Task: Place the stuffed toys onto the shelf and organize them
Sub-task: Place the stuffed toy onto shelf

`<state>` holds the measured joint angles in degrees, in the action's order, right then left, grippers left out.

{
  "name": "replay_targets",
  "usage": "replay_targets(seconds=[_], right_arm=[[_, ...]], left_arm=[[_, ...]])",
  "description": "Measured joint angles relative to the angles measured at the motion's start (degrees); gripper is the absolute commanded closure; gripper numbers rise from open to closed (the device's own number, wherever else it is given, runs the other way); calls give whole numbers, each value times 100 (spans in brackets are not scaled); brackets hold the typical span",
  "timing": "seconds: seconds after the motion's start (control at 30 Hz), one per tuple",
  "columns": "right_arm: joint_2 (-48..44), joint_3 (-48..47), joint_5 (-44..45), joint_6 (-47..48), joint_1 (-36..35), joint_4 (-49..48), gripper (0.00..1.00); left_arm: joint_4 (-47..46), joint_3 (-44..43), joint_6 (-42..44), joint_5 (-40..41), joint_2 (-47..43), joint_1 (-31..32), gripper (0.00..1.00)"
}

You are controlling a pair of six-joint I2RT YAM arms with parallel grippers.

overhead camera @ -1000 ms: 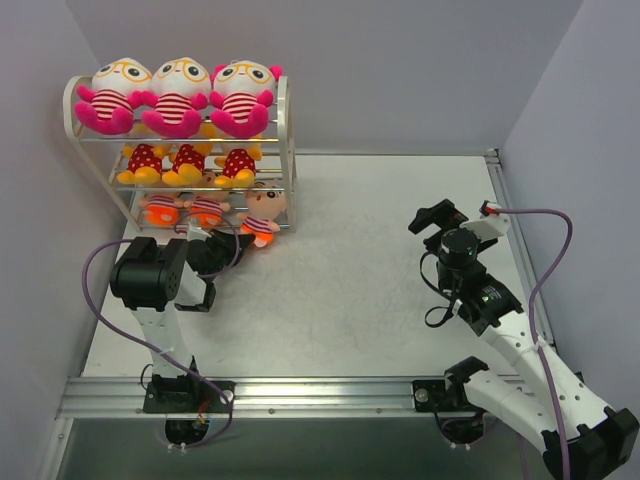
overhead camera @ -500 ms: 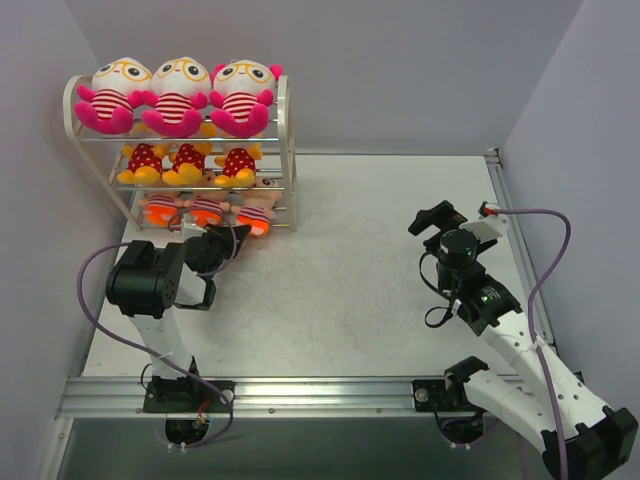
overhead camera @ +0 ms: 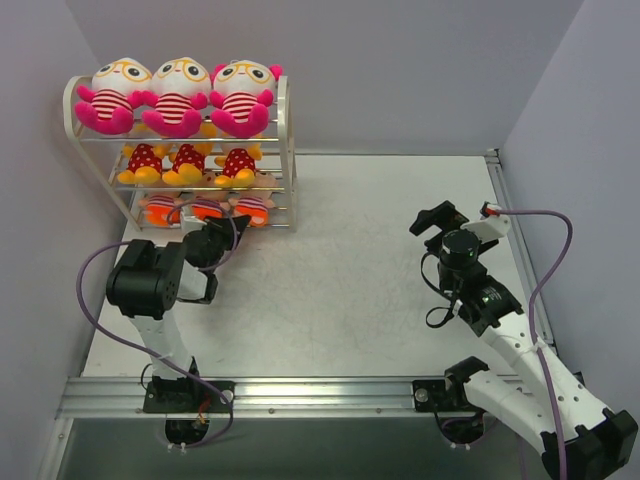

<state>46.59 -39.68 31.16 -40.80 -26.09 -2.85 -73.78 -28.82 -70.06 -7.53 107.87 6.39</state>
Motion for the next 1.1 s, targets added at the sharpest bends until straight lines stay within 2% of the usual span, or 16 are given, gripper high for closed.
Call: replay_targets(seconds=[0.43, 0.6, 0.83, 0.87, 0.97, 1.1], right_arm=[[-22, 70, -59, -2, 57, -33, 4], [-22, 70, -59, -2, 61, -37, 4], [-22, 70, -68, -2, 61, -39, 4], [-20, 70, -74, -2, 61, -39, 4], [-20, 70, -103, -2, 61, -39, 4], [-20, 70, -120, -2, 61, -39, 4]], left_arm=[[-11, -149, -26, -2, 345, 90, 97], [-20, -219, -39, 55, 455, 136, 94], [-20, -219, -37, 142, 455, 153, 78], [-20, -219, -37, 151, 455, 155, 71], [-20, -219, -68, 175, 455, 162, 59], [-22, -203, -87, 251, 455, 203, 50]])
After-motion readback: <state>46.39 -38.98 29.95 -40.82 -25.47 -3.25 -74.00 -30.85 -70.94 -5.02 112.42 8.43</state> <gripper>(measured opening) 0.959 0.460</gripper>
